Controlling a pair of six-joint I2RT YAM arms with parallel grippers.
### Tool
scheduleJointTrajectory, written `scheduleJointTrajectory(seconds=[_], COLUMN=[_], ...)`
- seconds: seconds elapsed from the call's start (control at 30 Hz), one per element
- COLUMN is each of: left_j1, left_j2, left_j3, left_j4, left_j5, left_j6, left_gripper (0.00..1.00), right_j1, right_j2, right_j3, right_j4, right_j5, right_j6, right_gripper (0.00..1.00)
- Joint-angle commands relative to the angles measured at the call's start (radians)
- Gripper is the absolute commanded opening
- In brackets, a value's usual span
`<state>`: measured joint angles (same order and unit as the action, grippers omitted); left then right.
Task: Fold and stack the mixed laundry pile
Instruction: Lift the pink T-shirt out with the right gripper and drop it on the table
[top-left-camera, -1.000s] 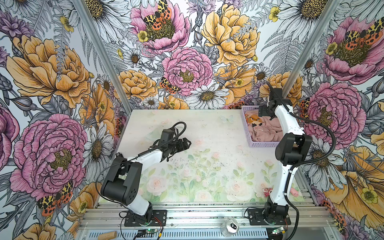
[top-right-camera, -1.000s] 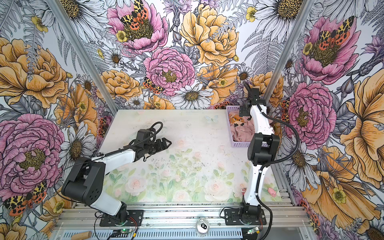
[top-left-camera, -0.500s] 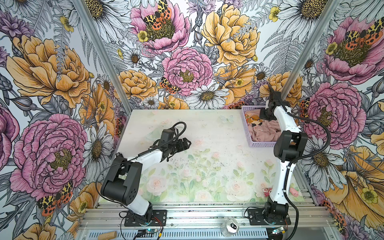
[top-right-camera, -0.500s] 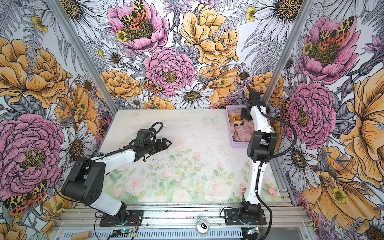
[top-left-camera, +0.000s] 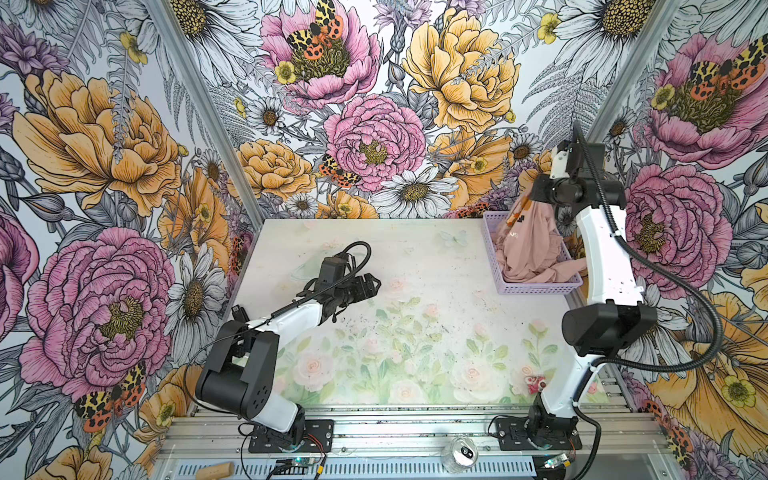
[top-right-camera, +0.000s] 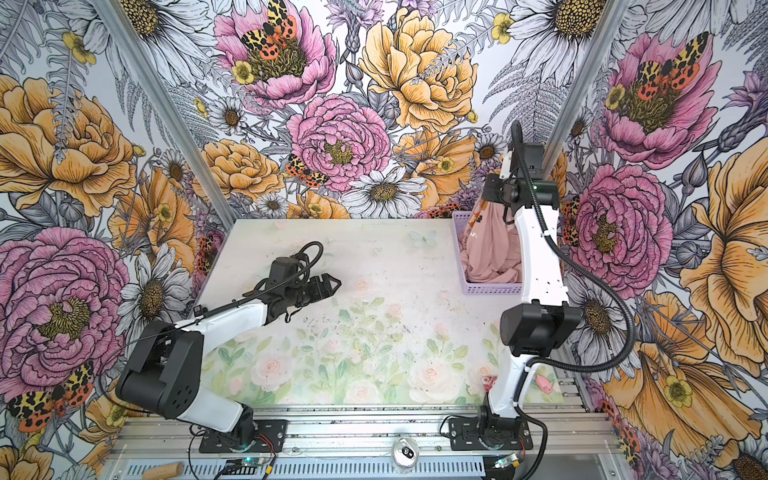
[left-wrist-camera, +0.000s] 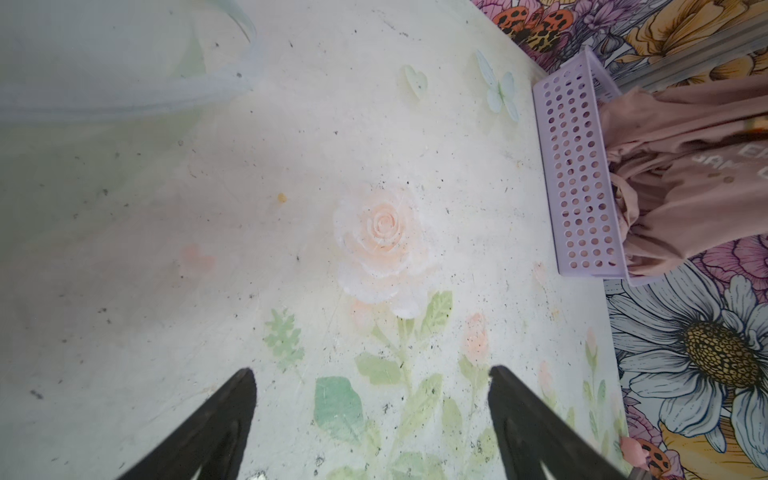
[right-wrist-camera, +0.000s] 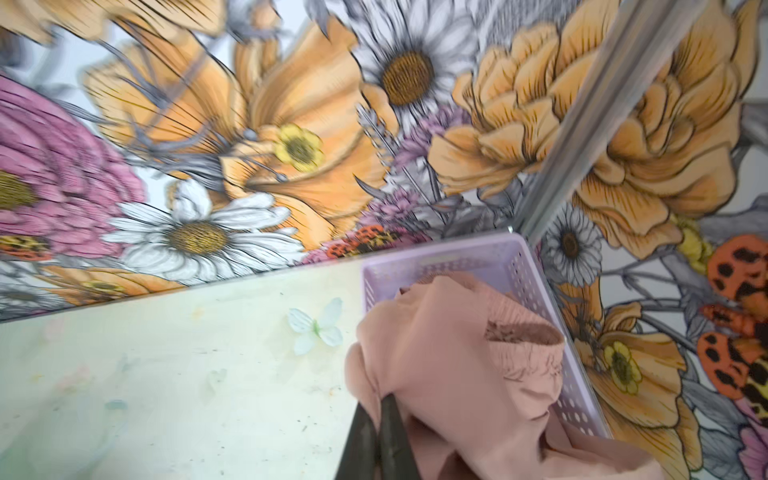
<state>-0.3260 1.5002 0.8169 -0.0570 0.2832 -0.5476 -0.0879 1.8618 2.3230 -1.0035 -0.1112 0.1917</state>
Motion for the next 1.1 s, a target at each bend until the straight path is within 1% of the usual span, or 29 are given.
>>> scheduleJointTrajectory(seconds=[0.0, 0.17, 0.3, 0.57, 0.63, 0.73, 0.83, 0.97, 1.07], left_j1=[0.004, 0.018, 0.030, 0.071, 0.092, 0.126, 0.168, 0.217, 0.236], left_j2=[-0.055, -0.113, -0.161, -0.265, -0.300, -0.360, -0.427, -0.506, -0.529], left_j3=[-0.014, -0.030, -0.042, -0.077, -0.086, -0.101, -0.114, -0.136, -0.141], left_j4=[-0.016, -0.030, -0.053, -0.101, -0.121, -0.160, -0.211, -0.257, -0.271], left_j5=[-0.044, -0.064, -0.087, -0.132, -0.151, -0.186, -0.229, -0.259, -0.251], left_j6=[0.035, 0.039, 0.044, 0.042, 0.041, 0.036, 0.023, 0.015, 0.024], left_gripper=[0.89, 0.89, 0.89, 0.89, 0.89, 0.89, 0.90, 0.90, 0.90], right_j1=[0.030, 0.092, 0.148, 0.261, 0.293, 0.351, 0.382, 0.392, 0.413], right_j2=[-0.092, -0.139, -0.134, -0.139, -0.128, -0.095, -0.066, -0.020, 0.088], right_j3=[0.088, 0.232, 0.371, 0.425, 0.426, 0.423, 0.342, 0.165, 0.133], right_j4=[0.028, 0.027, 0.031, 0.163, 0.203, 0.215, 0.213, 0.208, 0.169], right_j5=[-0.079, -0.186, -0.277, -0.454, -0.508, -0.562, -0.630, -0.623, -0.585], right_j6=[0.012, 0.024, 0.050, 0.171, 0.219, 0.248, 0.248, 0.205, 0.172], right_gripper=[0.00, 0.00, 0.00, 0.00, 0.00, 0.00, 0.00, 0.00, 0.00])
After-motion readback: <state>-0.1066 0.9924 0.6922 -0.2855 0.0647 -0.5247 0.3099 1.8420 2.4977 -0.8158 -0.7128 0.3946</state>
